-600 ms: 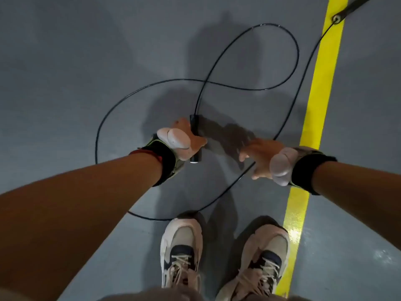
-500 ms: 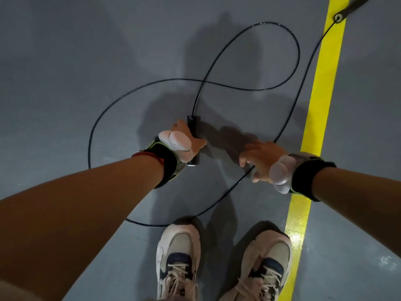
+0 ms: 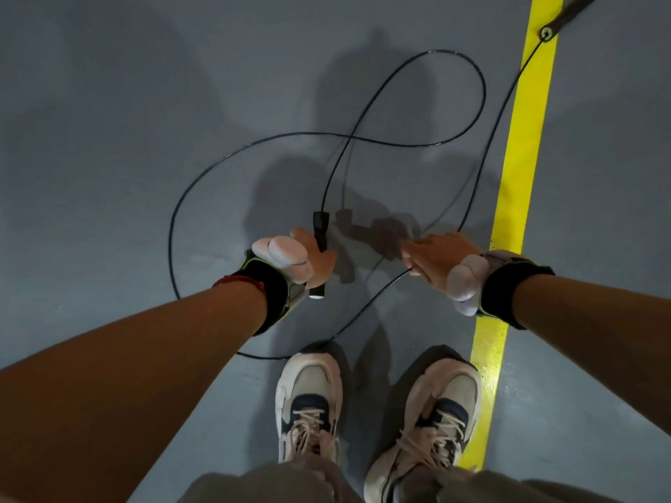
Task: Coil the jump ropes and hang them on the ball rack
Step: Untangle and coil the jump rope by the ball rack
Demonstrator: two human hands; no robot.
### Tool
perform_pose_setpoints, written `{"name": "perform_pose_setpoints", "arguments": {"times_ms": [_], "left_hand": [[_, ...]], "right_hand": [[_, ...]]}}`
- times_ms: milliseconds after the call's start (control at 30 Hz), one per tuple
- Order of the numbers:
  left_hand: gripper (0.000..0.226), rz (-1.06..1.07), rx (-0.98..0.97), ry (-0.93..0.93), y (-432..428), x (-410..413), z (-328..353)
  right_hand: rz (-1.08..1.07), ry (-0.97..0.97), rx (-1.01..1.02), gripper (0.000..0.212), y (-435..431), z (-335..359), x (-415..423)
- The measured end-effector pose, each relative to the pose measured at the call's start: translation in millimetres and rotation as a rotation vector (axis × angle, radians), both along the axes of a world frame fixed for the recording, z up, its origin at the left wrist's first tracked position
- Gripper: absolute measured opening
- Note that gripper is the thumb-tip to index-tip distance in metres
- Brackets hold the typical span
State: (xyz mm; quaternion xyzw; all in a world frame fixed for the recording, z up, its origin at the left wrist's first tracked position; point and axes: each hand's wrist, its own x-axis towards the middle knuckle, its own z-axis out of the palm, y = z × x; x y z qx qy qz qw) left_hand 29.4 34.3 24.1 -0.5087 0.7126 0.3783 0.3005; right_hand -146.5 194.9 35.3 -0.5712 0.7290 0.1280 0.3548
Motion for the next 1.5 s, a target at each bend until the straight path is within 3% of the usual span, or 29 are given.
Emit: {"name": "perform_pose_setpoints", "arguments": {"times_ms": [33,133,167,267,367,400,500,667,733,933,1067,1267,1367,1500], "left_hand": [[0.047,0.044,-0.013,0.004,3,7,7],[0.086,0.135,-0.025,-0.011,8,25,34],[0.087,0.15,-0.037,-0.016,9,30,46],[0.066,0.195,-0.077,-0.041,14,32,127],[0.026,0.282,-0.027,-0.059,10,28,224],[0.026,0.323,-0.02,-0.05,7,25,254],[0.067,0.422,-0.056,0.08,-12,19,344],[0.047,0.296,-0.071,0.185,-31,6,489],[0.05,0.297,-0.104,0.238,-32,-1,558],[0.036,0.218,-0.221,0.432,-27,0,710],[0.014,0.306,-0.138,0.518,-28,1,766],[0.007,0.518,0.028,0.585,-27,-17,835],[0.02,0.45,0.071,0.646,-26,-27,854],[0.036,0.353,0.365,0.651,-24,-39,867]], "right_hand": [[-0.051,-0.003,-0.037,0.018,2,9,1],[-0.239,0.023,-0.117,0.021,4,54,9],[-0.299,0.021,-0.126,0.022,4,69,10],[-0.37,-0.047,-0.072,0.025,-3,141,13],[-0.455,-0.083,-0.097,0.026,-9,234,14],[-0.489,-0.088,-0.104,0.025,-11,264,15],[-0.555,-0.092,-0.119,0.026,-21,372,13],[-0.696,-0.135,-0.11,0.029,-37,503,7],[-0.731,-0.167,-0.111,0.028,-39,558,6],[-0.629,-0.165,-0.188,0.026,-41,703,13],[-0.626,-0.162,-0.247,0.029,-43,782,15],[-0.514,-0.21,-0.427,0.021,-44,866,19],[-0.532,-0.213,-0.569,0.013,-48,896,18],[-0.559,-0.242,-0.693,0.012,-62,921,10]]}}
